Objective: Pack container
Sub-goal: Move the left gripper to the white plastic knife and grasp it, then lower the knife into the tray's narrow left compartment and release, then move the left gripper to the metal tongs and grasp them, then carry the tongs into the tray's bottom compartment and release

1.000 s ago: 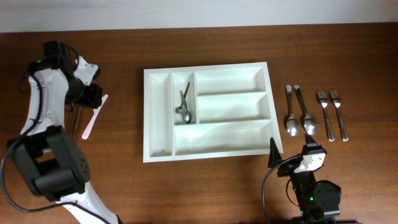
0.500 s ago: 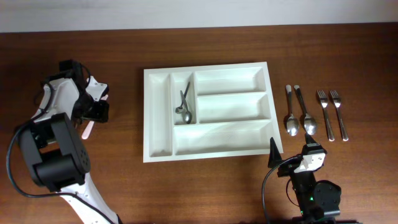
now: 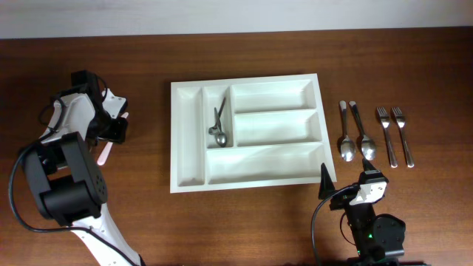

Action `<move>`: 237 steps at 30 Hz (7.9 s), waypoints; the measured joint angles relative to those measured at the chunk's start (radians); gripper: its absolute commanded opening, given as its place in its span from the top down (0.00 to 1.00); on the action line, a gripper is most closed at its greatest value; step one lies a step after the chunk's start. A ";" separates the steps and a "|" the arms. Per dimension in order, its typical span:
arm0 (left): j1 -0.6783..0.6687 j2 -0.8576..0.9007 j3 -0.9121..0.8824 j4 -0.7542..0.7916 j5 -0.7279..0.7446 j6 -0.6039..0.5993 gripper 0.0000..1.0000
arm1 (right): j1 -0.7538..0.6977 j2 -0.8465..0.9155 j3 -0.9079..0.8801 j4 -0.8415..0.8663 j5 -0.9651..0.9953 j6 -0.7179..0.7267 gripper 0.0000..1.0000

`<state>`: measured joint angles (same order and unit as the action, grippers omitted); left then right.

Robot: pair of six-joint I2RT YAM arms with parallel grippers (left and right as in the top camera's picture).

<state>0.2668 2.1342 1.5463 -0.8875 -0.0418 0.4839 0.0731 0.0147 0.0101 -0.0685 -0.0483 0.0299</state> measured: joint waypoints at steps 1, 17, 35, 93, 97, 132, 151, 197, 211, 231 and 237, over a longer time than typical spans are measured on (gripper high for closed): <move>0.000 0.000 0.000 0.002 0.000 0.000 0.48 | 0.000 0.000 0.000 0.000 0.000 0.001 0.01; -0.001 0.021 0.003 0.006 0.001 0.007 0.72 | 0.000 0.000 0.000 0.000 0.000 0.000 0.01; -0.021 0.050 0.114 -0.085 -0.009 -0.010 0.98 | 0.000 0.000 0.000 0.000 0.000 0.000 0.01; -0.215 0.019 0.439 -0.426 -0.394 -0.498 0.48 | 0.000 0.000 0.000 0.000 0.000 0.000 0.02; -0.094 0.019 0.439 -0.412 -0.292 -0.385 0.48 | 0.000 0.000 0.000 0.000 0.000 0.000 0.01; 0.032 0.215 0.434 -0.296 -0.058 -0.143 0.55 | 0.000 0.000 0.000 0.000 0.000 0.000 0.01; 0.064 0.215 0.434 -0.257 -0.050 -0.122 0.53 | 0.000 0.000 0.000 0.000 0.000 0.000 0.01; 0.089 0.219 0.636 -0.417 0.121 -0.164 0.98 | 0.000 0.000 0.000 0.000 0.000 0.000 0.01; -0.442 0.219 0.958 -0.643 0.281 -0.098 0.98 | 0.000 0.000 0.000 0.000 0.000 0.000 0.01; -0.973 0.218 0.880 -0.668 0.260 0.051 0.98 | 0.000 0.000 0.000 0.000 0.000 0.000 0.01; -0.981 0.219 0.719 -0.642 0.247 0.051 0.98 | 0.000 0.000 0.000 0.000 0.000 0.000 0.01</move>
<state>-0.7143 2.3528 2.2654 -1.5299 0.2054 0.5350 0.0731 0.0147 0.0101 -0.0685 -0.0483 0.0299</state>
